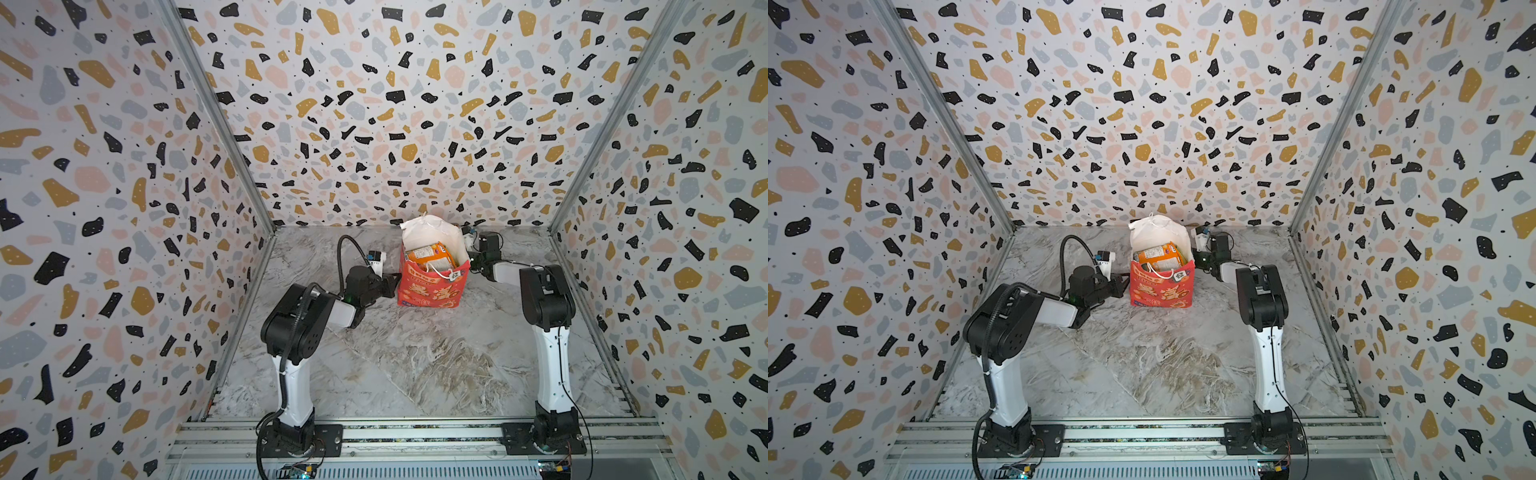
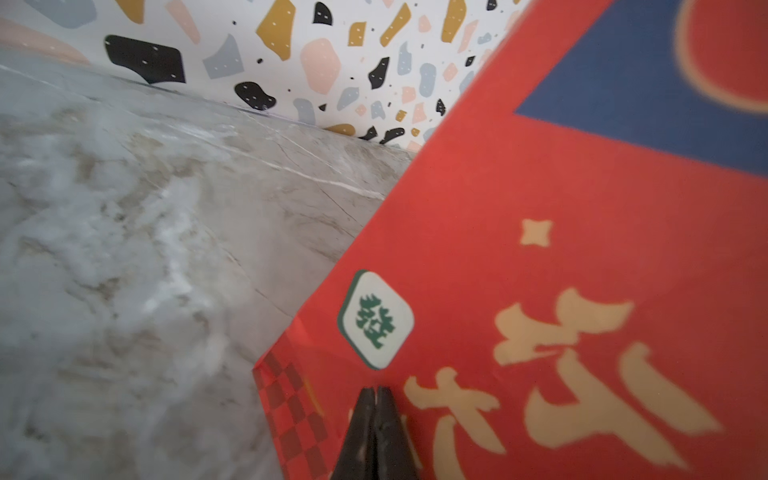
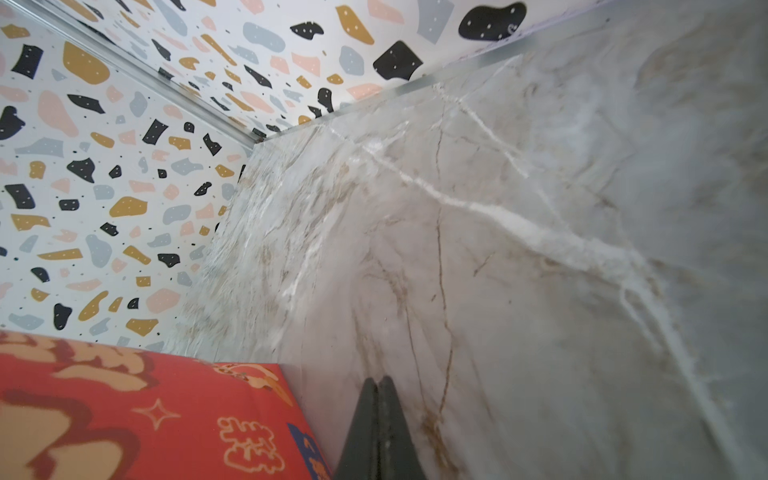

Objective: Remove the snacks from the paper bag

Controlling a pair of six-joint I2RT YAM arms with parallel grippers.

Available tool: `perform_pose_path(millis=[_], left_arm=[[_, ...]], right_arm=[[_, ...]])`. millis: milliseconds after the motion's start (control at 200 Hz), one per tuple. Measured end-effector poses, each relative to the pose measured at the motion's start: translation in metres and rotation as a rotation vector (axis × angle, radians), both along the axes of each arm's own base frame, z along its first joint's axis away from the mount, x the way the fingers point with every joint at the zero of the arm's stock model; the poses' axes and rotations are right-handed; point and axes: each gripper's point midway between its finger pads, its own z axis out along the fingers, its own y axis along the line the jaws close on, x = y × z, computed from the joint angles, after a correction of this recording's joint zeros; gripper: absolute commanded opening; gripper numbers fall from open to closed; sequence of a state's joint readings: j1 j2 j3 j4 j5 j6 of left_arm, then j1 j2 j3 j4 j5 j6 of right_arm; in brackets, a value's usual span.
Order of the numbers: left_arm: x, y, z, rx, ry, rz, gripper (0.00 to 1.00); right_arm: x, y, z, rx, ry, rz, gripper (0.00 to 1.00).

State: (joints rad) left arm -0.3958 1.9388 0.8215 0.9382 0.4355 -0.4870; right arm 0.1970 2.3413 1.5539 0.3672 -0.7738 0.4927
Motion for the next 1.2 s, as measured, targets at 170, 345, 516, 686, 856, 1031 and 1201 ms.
perform_pose_path(millis=[170, 345, 516, 686, 856, 1031, 1201], left_arm=[[-0.036, 0.006, 0.024, -0.007, -0.038, -0.006, 0.0], [-0.036, 0.045, 0.072, 0.018, -0.14, 0.121, 0.0], [-0.026, 0.094, 0.133, 0.045, -0.265, 0.305, 0.02], [-0.01, 0.121, 0.191, 0.083, -0.361, 0.389, 0.16], [-0.003, 0.114, 0.254, 0.126, -0.479, 0.348, 0.32], [-0.01, 0.098, 0.276, 0.131, -0.538, 0.248, 0.38], [-0.024, 0.082, 0.255, 0.133, -0.502, 0.16, 0.47]], right_arm=[[-0.011, -0.001, 0.0, 0.022, 0.015, -0.015, 0.0], [-0.034, 0.001, 0.002, 0.043, 0.032, -0.028, 0.0], [-0.055, 0.006, 0.004, 0.053, 0.053, -0.039, 0.03], [-0.055, 0.002, 0.025, 0.041, 0.037, -0.068, 0.17], [-0.055, -0.013, 0.071, -0.018, -0.022, -0.133, 0.33], [-0.062, -0.03, 0.135, -0.063, -0.143, -0.189, 0.5], [-0.077, -0.051, 0.192, -0.11, -0.277, -0.228, 0.57]])
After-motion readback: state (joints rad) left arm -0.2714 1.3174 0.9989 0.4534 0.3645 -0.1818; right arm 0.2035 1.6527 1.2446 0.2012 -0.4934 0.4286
